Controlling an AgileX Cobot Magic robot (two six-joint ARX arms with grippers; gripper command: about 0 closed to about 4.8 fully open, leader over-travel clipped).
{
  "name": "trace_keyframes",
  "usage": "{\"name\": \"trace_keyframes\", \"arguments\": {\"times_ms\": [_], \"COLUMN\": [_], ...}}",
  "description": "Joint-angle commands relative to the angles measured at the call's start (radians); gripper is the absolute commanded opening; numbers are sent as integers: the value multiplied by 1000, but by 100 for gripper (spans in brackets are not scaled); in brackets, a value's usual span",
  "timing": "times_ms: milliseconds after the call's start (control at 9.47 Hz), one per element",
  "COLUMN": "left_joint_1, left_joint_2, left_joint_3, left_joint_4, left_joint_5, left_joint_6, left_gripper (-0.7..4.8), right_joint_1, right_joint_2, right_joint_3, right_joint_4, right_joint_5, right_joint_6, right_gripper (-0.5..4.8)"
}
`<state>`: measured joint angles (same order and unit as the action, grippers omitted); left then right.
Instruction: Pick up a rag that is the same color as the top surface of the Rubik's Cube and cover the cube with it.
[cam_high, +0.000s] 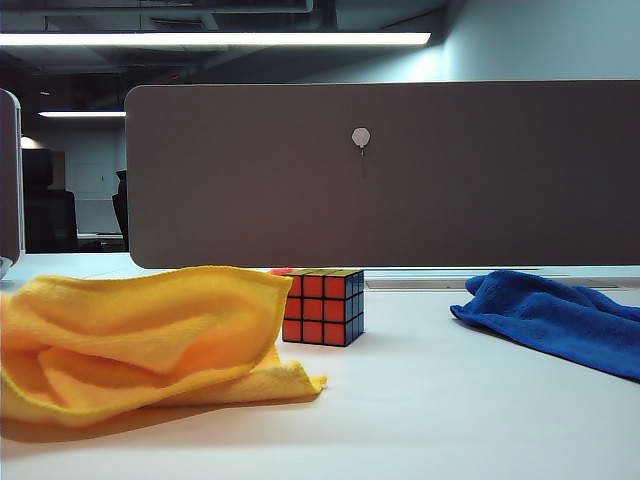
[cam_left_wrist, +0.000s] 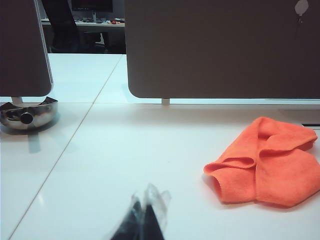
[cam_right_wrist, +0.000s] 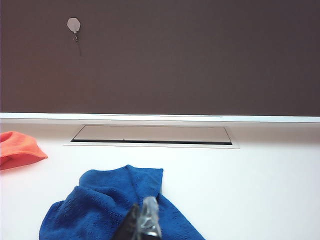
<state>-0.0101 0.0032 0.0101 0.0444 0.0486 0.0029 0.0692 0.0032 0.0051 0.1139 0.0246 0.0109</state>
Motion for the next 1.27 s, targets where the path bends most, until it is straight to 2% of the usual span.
{"name": "trace_keyframes", "arguments": {"times_ms": [106, 845, 950, 1056, 1161, 1267], "left_joint_1": [-1, -1, -1, -1, -1, -1], "left_joint_2": [1, 1, 1, 1, 1, 1], "left_joint_3": [1, 1, 2, 119, 199, 301], "left_joint_4": [9, 10, 11, -34, -128, -218], "left_joint_5": [-3, -1, 32, 109, 114, 181], "left_joint_6": [-3, -3, -28, -45, -45, -44], "left_gripper": [-5, -5, -5, -5, -5, -5], "right_joint_1": [1, 0, 2, 5, 5, 5], "right_joint_2": [-1, -1, -1, -1, -1, 0], "right_joint_3": [-5, -5, -3, 220, 321, 420], "right_joint_4": [17, 19, 27, -76, -202, -322], "right_joint_5": [0, 2, -3, -27, -58, -168], "right_joint_6": [4, 4, 6, 3, -24, -42], "right_gripper": [-5, -5, -5, -5, -5, -5]}}
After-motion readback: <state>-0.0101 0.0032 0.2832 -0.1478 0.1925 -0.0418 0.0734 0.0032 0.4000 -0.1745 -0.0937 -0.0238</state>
